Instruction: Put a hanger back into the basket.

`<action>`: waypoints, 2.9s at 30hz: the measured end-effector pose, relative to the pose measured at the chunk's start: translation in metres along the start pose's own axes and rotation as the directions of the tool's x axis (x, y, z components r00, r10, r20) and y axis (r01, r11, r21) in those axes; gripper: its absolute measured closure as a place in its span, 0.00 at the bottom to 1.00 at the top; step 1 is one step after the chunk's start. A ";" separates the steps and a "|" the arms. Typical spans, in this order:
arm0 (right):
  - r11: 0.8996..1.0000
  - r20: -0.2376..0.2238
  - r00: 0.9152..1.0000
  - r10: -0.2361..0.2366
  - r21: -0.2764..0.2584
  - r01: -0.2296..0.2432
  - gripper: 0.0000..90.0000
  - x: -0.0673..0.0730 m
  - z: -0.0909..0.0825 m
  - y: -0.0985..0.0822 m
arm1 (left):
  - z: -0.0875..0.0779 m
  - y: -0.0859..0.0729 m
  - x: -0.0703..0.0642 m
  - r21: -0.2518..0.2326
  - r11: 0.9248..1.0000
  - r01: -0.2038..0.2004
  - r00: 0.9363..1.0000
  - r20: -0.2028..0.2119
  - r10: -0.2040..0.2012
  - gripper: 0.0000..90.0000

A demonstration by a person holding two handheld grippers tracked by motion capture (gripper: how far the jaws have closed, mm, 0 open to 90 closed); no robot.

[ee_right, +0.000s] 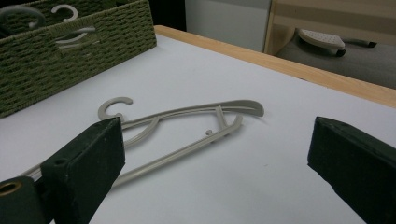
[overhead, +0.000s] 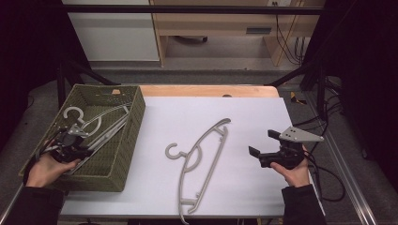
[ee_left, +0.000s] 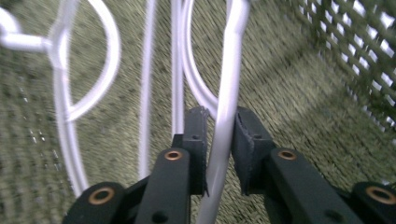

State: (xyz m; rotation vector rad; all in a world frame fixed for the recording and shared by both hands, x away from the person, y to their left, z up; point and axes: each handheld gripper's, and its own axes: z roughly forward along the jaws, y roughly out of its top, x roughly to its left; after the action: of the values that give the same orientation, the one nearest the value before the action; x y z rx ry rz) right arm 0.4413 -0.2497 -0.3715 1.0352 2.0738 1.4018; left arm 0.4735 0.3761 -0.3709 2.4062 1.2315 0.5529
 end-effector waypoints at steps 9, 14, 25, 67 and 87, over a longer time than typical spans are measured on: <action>1.000 0.002 1.000 0.000 -0.003 0.000 0.05 -0.001 0.000 0.000 | -0.006 -0.005 0.024 -0.086 0.989 0.119 0.993 0.034 -0.116 0.86; 1.000 0.002 1.000 0.003 -0.001 -0.003 0.05 -0.001 0.000 -0.001 | -0.007 -0.008 0.040 -0.104 0.981 0.165 0.985 -0.030 -0.169 0.85; 1.000 -0.002 1.000 0.004 0.002 -0.004 0.05 -0.001 0.002 -0.001 | 0.001 -0.012 0.070 -0.075 0.958 0.277 0.948 -0.143 -0.286 0.82; 1.000 -0.029 1.000 0.004 -0.010 -0.004 0.03 0.028 0.016 0.009 | -0.036 0.032 -0.079 -0.596 0.786 0.164 0.983 0.163 -0.082 0.16; 0.998 -0.112 0.994 0.000 0.068 0.007 0.04 0.095 0.068 0.007 | -0.013 0.027 -0.112 -0.602 0.784 0.151 0.976 0.215 -0.023 0.11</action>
State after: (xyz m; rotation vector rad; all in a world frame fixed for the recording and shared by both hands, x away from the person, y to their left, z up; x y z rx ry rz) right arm 0.4320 -0.1343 -0.3871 1.0003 2.2168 1.4256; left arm 0.4246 0.2705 -0.3651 1.7864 0.8880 0.5645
